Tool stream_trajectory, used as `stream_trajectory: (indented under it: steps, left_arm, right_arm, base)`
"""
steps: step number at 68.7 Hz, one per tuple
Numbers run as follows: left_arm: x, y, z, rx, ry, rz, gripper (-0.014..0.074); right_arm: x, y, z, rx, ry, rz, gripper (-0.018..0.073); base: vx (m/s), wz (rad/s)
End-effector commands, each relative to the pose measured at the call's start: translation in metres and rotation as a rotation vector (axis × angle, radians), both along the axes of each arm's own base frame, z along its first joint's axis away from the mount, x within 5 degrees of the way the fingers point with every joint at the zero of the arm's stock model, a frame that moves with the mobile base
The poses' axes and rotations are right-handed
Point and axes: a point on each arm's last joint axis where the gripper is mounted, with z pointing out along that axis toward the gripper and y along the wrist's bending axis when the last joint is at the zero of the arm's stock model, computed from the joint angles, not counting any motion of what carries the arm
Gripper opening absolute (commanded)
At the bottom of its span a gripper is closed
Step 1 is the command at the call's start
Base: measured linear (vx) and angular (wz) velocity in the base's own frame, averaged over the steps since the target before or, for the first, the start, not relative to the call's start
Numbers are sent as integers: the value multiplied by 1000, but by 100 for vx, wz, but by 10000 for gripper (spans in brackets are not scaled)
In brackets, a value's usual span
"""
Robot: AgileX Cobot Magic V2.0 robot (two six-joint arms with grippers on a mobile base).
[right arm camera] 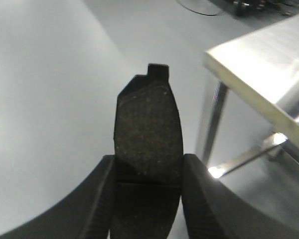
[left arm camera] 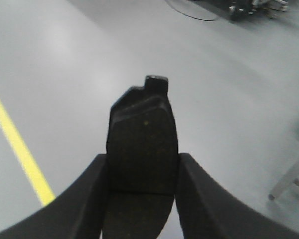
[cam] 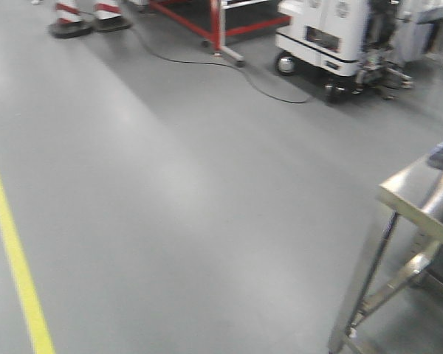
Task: Move and align brake pads A on conveyor
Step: 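Turn the base toward the yellow floor line holding both pads, then drive the base along the yellow floor line past the cones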
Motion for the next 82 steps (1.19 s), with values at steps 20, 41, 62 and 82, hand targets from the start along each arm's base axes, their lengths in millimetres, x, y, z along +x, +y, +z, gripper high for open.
stream_trajectory:
  steps: [20, 41, 62, 82]
  left_arm:
    - [3, -2, 15, -15, -101, -22, -6]
    - [3, -2, 15, -15, -101, -22, -6]
    - [3, -2, 15, -15, -101, -22, -6]
    - [3, -2, 15, -15, -101, -22, -6]
  right_arm:
    - [4, -1, 17, 5, -111, -20, -11]
    - [4, -1, 17, 5, -111, -20, -11]
    - [4, -1, 17, 5, -111, -20, -11]
    - [4, -1, 17, 5, -111, -20, -11]
  base:
    - [-7, 64]
    - [-1, 44]
    - [7, 27]
    - [14, 29]
